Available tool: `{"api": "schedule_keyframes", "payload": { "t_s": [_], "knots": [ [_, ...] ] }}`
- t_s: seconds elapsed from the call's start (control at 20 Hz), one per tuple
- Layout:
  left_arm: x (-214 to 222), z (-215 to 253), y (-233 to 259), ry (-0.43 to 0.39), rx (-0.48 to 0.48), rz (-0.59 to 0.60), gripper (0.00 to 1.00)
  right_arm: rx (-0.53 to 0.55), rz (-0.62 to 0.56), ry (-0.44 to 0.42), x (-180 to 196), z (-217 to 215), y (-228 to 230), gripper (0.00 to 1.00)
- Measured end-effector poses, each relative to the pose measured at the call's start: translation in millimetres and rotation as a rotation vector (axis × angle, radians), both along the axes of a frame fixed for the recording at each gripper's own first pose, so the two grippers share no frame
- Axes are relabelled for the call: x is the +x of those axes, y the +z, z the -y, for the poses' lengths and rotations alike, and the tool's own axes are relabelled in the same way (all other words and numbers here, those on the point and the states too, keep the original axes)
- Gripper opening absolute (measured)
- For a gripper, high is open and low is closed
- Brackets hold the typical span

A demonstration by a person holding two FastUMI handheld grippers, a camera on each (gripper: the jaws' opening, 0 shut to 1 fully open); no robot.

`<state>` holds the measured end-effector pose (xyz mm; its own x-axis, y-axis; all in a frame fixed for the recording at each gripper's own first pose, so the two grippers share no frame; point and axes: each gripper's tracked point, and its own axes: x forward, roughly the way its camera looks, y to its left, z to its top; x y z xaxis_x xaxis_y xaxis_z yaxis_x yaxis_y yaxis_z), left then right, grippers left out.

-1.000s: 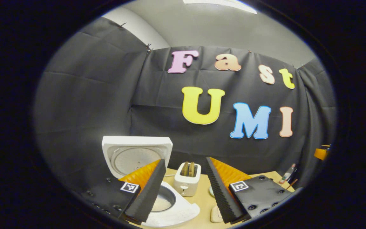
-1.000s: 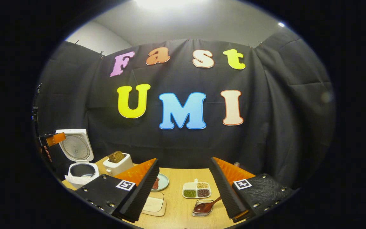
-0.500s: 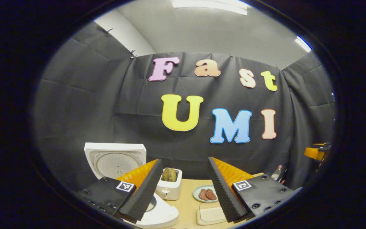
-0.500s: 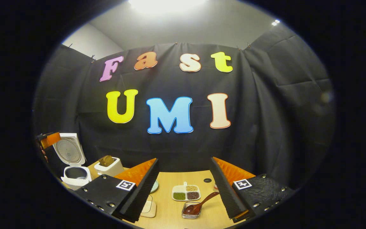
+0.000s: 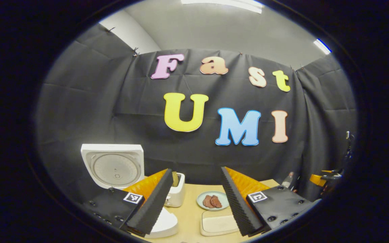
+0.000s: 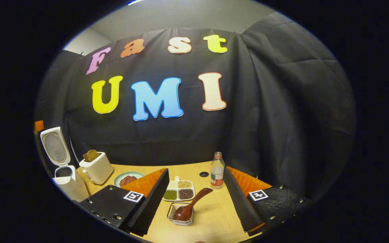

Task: Close the left gripper, press the button to open the rice cooker; take a wooden spoon from the chopstick holder with the right hand, scoop a spoonful of rice and pour it into the rice cooker, then put the wooden spoon back into the chopstick holder.

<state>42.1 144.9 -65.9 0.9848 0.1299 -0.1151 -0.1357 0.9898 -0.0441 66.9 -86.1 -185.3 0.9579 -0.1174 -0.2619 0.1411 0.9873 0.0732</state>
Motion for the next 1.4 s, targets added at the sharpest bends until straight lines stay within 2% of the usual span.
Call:
{"api": "schedule_keyframes", "payload": {
  "t_s": [0.25, 0.4, 0.7, 0.85, 1.05, 1.1, 1.15, 1.2, 1.25, 1.4],
  "knots": [
    [6.3, 8.4, -18.1, 0.019, -0.013, -0.051, 0.99, 0.028, -0.070, 0.020, 13.5, 8.6, -53.2, 0.98],
    [8.0, 17.0, -22.8, 0.036, -0.032, -0.058, 0.99, 0.099, -0.101, 0.011, 28.2, 12.8, -78.4, 0.98],
    [2.8, 19.2, -27.4, 0.064, 0.053, -0.097, 0.97, 0.190, -0.193, -0.013, 72.6, 17.6, -136.2, 0.98],
    [0.0, 16.8, -30.7, 0.077, 0.062, -0.111, 0.97, 0.237, -0.219, -0.008, 90.4, 11.6, -152.2, 0.98],
    [-3.5, 21.1, -45.0, 0.080, 0.086, -0.151, 0.96, 0.228, -0.238, -0.006, 101.9, 8.0, -160.2, 0.96],
    [-3.9, 25.6, -47.7, 0.071, 0.088, -0.153, 0.97, 0.216, -0.237, 0.003, 101.1, 7.7, -157.7, 0.88],
    [-2.7, 30.1, -49.2, 0.059, 0.089, -0.154, 0.97, 0.212, -0.239, 0.016, 100.3, 5.8, -155.7, 0.73],
    [-1.8, 34.2, -52.2, 0.047, 0.087, -0.156, 0.96, 0.226, -0.248, 0.020, 99.6, 4.8, -156.4, 0.67],
    [-1.7, 37.8, -53.4, 0.040, 0.088, -0.158, 0.96, 0.256, -0.263, 0.032, 98.6, 2.3, -154.8, 0.49],
    [-1.1, 45.0, -53.2, 0.019, 0.088, -0.153, 0.99, 0.305, -0.305, 0.057, 100.1, -8.3, -162.7, 0.49]
  ]
}}
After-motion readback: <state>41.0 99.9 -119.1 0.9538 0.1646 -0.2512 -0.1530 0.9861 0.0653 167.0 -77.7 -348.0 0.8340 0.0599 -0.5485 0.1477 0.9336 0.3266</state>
